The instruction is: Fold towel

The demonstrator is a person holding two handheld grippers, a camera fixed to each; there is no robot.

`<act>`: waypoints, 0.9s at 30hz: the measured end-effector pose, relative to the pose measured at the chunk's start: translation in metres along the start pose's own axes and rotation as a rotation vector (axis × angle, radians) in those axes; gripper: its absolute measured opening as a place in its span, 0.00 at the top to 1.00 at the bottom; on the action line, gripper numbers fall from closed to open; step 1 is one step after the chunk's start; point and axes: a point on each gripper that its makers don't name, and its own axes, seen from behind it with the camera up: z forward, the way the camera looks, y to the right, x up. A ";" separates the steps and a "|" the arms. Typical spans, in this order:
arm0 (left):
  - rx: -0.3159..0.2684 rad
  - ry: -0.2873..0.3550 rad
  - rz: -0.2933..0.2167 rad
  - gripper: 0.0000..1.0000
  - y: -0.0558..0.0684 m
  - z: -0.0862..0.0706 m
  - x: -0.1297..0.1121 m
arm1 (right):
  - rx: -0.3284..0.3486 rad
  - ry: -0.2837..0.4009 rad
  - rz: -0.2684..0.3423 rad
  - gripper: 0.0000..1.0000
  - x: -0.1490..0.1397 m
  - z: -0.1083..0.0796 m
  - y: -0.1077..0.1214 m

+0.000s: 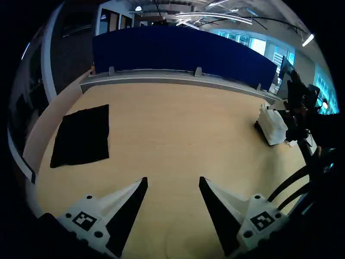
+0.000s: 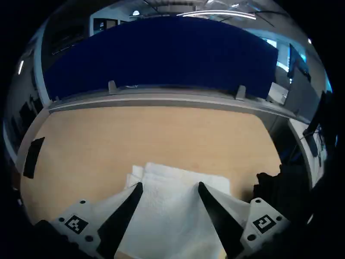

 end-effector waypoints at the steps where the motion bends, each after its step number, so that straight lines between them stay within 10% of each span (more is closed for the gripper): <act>1: -0.001 0.001 0.002 0.12 0.000 0.000 0.001 | -0.002 0.014 -0.003 0.00 0.004 -0.004 0.000; 11: -0.017 0.016 0.014 0.12 0.003 0.001 0.007 | -0.010 0.163 0.043 0.00 0.030 -0.068 -0.010; 27: -0.045 0.038 0.037 0.12 0.006 0.003 0.013 | -0.020 0.261 0.120 0.00 -0.027 -0.147 -0.052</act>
